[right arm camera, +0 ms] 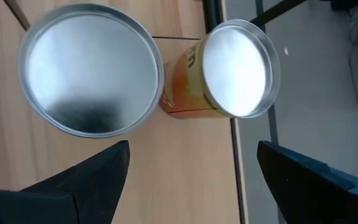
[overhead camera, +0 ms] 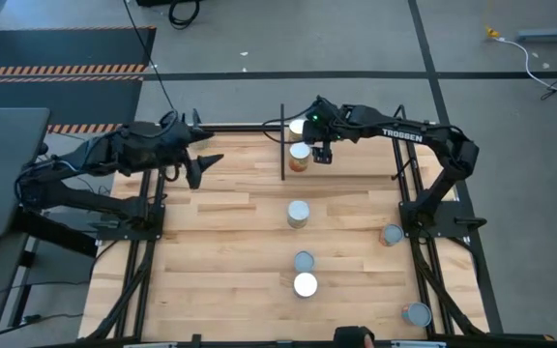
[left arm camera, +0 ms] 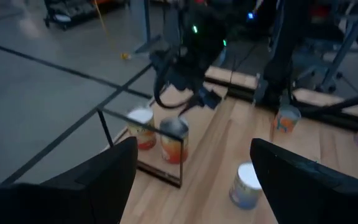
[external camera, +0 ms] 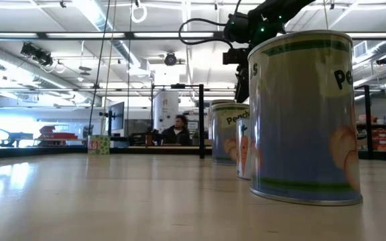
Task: Pick and place cans onto a shelf
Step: Put the bottom canned peaches on the shelf
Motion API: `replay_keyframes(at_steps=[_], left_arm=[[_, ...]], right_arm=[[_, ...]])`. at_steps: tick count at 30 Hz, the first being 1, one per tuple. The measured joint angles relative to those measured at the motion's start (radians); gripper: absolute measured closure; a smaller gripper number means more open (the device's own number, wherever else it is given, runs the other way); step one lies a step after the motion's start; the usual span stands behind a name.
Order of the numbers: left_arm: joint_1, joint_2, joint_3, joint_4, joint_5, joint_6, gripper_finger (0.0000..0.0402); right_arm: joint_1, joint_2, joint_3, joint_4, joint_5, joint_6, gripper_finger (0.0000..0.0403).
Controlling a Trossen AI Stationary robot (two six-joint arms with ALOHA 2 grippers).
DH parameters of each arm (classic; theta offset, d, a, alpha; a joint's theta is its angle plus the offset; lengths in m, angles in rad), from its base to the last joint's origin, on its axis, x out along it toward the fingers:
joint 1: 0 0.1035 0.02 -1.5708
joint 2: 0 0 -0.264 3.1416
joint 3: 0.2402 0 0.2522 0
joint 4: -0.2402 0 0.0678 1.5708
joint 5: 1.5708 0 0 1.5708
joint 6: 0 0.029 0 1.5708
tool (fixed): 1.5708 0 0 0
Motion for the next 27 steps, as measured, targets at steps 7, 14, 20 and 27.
replay_keyframes(at_steps=[7,14,20,27], left_arm=[[0.005,-0.011,0.001,0.072,0.010,0.046,0.0084],[0.005,-0.011,0.001,0.068,0.019,0.076,0.0084],[0.005,-0.008,0.001,0.076,0.019,0.076,0.0084],[0.003,-0.008,0.001,0.080,0.025,0.021,0.0084]], right_arm=[[0.044,-0.044,0.043,-0.049,0.024,0.007,0.0041],[0.278,-0.155,0.056,-0.157,0.023,0.068,0.0041],[0.584,-0.178,0.056,-0.205,-0.060,0.261,0.0041],[0.885,-0.060,0.056,-0.130,-0.157,0.378,0.0037]])
